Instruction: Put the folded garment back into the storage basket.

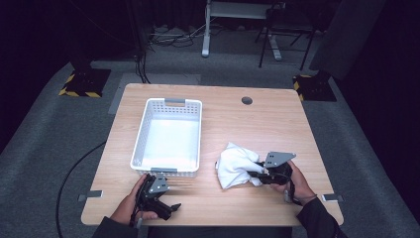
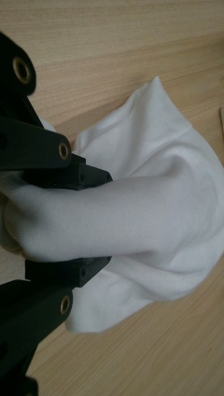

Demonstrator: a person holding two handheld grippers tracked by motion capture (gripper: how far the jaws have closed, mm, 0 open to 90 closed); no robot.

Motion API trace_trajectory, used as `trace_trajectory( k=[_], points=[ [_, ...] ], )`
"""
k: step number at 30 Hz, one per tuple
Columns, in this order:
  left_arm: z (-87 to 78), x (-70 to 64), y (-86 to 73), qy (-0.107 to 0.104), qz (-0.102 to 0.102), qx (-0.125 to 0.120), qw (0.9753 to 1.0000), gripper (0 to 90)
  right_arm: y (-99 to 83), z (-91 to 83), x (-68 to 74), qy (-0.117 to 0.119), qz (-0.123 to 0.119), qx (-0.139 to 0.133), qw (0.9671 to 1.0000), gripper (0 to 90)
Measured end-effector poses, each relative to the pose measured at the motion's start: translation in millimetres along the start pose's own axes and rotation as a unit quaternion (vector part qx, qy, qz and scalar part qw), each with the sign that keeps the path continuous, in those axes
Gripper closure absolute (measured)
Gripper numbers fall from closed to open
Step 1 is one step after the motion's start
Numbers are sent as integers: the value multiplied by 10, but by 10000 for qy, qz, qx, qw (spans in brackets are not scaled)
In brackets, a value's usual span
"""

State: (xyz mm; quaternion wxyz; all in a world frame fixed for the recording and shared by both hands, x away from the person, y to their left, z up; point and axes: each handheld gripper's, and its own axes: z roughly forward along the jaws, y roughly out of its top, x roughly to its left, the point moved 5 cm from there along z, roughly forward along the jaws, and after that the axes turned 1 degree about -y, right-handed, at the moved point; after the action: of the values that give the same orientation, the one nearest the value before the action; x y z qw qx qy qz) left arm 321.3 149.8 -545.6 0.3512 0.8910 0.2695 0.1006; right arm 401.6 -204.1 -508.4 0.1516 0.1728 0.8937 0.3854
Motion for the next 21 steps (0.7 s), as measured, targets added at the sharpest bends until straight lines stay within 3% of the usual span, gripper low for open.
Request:
trace_trajectory(
  k=[21],
  points=[
    [0, 0, 0, 1, -5, -2, 10000, 7, 182, -147, 16, -239, 175, -303, 9991, 663]
  ],
)
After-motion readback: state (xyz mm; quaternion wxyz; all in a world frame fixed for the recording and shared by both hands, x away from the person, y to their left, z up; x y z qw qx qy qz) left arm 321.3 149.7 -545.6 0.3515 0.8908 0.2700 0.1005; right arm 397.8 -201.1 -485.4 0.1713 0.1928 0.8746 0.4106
